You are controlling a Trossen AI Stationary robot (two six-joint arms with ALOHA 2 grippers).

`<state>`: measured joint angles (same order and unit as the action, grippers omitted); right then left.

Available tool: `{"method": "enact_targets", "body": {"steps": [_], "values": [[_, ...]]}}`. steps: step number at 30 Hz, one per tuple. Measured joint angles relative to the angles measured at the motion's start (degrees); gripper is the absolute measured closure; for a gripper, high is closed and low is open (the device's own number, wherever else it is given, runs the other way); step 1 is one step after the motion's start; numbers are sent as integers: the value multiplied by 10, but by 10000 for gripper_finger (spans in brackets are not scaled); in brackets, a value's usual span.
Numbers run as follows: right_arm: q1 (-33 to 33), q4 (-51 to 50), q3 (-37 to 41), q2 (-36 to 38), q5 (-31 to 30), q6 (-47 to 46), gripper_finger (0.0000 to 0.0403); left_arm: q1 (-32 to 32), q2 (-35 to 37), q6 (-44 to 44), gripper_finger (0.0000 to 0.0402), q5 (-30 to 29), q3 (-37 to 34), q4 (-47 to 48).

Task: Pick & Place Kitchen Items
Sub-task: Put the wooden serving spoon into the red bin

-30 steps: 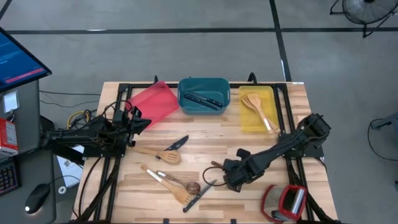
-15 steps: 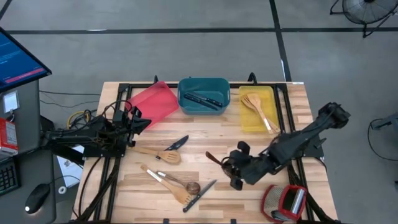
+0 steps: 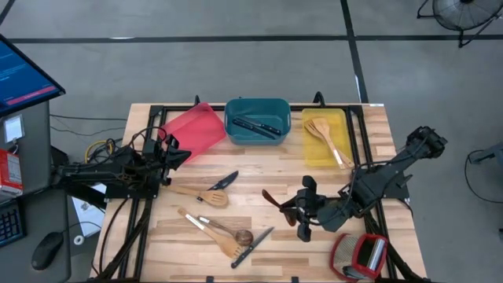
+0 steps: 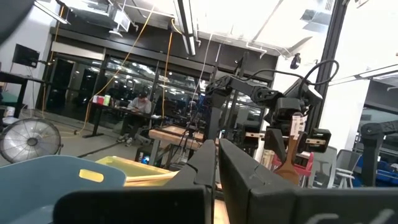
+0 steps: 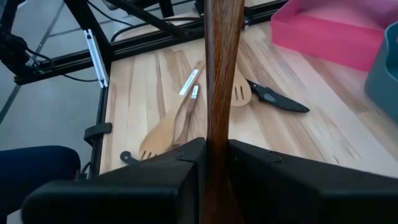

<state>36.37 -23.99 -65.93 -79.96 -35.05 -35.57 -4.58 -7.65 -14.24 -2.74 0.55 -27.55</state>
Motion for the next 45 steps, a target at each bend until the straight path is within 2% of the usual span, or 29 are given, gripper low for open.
{"method": "enact_targets", "body": {"steps": [45], "values": [[4,24,0,1,-10,28,346,0,0,0,399,0,0,0]]}}
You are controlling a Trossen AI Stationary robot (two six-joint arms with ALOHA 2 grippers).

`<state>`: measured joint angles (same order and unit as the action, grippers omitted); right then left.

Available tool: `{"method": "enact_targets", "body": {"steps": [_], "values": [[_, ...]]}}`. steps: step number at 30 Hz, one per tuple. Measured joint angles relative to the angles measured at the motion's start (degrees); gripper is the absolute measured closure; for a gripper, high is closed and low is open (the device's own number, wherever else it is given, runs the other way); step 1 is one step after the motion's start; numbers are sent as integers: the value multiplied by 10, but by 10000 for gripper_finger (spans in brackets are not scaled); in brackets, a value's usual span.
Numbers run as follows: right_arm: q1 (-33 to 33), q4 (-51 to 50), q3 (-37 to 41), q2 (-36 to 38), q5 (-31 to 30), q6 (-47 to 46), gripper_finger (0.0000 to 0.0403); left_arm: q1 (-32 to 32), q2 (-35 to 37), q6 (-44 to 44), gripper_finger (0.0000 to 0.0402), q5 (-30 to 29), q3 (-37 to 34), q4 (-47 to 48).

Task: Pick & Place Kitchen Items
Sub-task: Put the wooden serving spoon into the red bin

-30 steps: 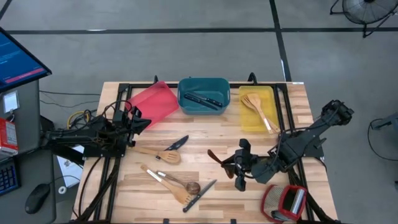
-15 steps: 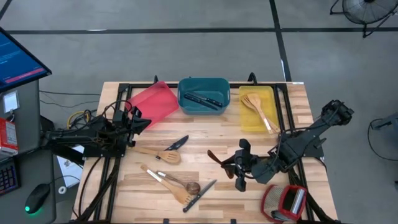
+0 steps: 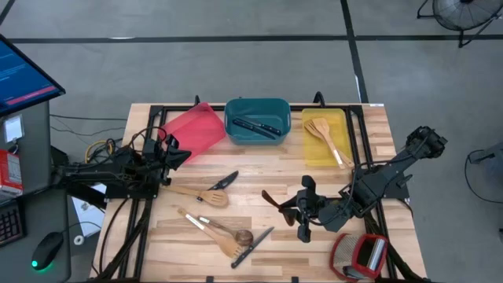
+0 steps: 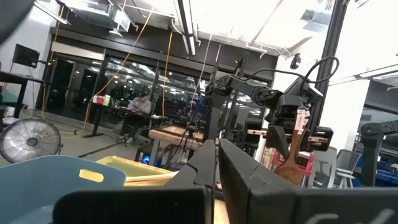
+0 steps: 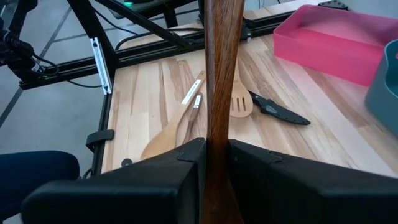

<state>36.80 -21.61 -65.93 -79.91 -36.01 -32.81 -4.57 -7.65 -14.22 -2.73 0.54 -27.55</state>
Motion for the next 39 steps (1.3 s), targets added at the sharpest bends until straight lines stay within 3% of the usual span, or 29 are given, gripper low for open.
{"method": "enact_targets", "body": {"steps": [29,33,39], "values": [[-6,10,0,0,2,6,346,0,0,0,399,0,0,0],[-10,63,0,0,2,55,346,0,0,0,399,0,0,0],[-13,212,0,0,23,217,346,0,0,0,399,0,0,0]]}}
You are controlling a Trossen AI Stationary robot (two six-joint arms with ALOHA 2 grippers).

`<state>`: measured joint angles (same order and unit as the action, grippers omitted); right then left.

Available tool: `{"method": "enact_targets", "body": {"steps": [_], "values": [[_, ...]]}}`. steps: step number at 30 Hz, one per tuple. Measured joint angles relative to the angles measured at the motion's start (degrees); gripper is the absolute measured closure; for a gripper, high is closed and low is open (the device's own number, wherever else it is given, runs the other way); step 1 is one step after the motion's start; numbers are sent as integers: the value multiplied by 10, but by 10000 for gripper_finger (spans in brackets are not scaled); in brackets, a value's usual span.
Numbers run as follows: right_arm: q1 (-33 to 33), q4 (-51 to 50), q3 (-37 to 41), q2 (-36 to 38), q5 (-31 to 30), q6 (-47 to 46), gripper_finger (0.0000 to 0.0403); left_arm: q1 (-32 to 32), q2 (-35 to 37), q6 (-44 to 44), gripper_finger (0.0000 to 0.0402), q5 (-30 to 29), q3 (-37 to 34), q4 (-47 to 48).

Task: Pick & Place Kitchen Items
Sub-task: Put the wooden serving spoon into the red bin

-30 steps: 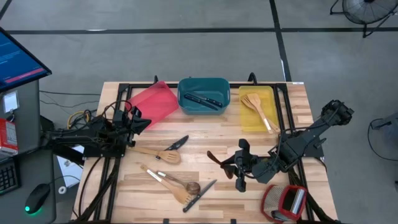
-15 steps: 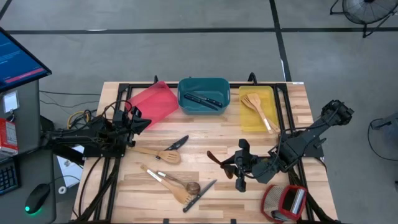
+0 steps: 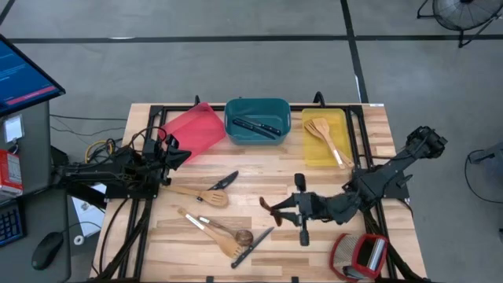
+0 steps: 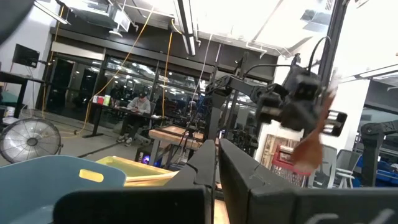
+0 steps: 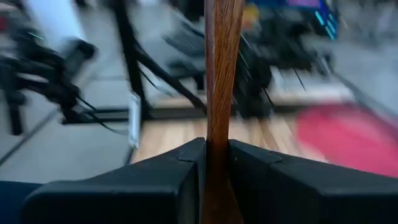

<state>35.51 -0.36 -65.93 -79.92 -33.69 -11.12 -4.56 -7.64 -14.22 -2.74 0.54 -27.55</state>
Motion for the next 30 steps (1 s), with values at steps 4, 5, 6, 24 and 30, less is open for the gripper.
{"method": "enact_targets", "body": {"steps": [4,5,6,24,30], "values": [[-1,116,0,0,75,135,346,0,0,0,399,0,0,0],[-1,143,0,0,101,167,346,0,0,0,399,0,0,0],[0,166,0,0,129,196,346,0,0,0,399,0,0,0],[-22,330,0,0,414,324,346,0,0,0,399,0,0,0],[-47,353,0,0,340,306,346,0,0,0,399,0,0,0]]}}
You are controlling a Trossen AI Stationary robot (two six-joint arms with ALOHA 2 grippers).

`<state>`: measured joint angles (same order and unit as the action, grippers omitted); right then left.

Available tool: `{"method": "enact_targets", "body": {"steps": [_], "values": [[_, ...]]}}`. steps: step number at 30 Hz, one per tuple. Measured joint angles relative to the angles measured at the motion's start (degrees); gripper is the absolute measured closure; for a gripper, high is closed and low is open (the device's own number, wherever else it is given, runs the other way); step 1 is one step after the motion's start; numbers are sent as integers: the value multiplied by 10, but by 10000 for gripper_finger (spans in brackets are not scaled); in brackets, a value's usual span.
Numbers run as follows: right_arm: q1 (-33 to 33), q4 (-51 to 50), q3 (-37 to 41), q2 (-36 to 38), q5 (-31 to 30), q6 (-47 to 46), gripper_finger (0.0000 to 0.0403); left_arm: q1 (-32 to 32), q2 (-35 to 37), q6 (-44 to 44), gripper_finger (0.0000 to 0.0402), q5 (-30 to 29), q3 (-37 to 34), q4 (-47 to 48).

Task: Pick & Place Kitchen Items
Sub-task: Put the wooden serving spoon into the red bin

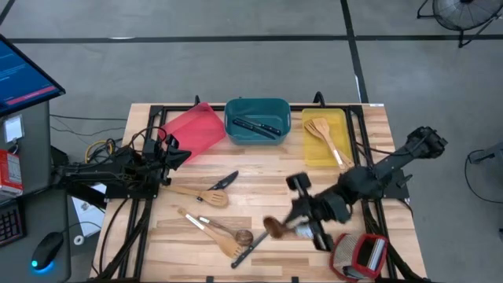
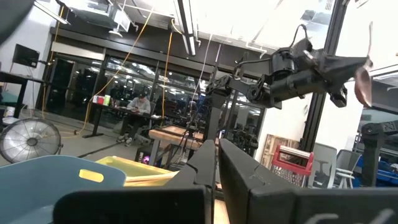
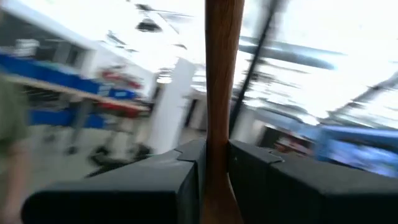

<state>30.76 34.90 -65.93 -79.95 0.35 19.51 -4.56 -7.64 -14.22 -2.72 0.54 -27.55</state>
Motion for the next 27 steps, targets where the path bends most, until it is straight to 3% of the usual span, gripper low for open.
{"method": "enact_targets", "body": {"steps": [9,16,21,27], "values": [[-51,54,0,-30,-181,28,346,0,0,0,399,0,0,0],[-184,45,-1,-56,-203,-42,346,0,0,0,399,0,0,0],[-281,-58,-26,-101,-203,-74,346,0,0,0,399,0,0,-1],[-361,-256,-103,-162,-215,-71,346,0,0,0,399,0,0,-2]]}}
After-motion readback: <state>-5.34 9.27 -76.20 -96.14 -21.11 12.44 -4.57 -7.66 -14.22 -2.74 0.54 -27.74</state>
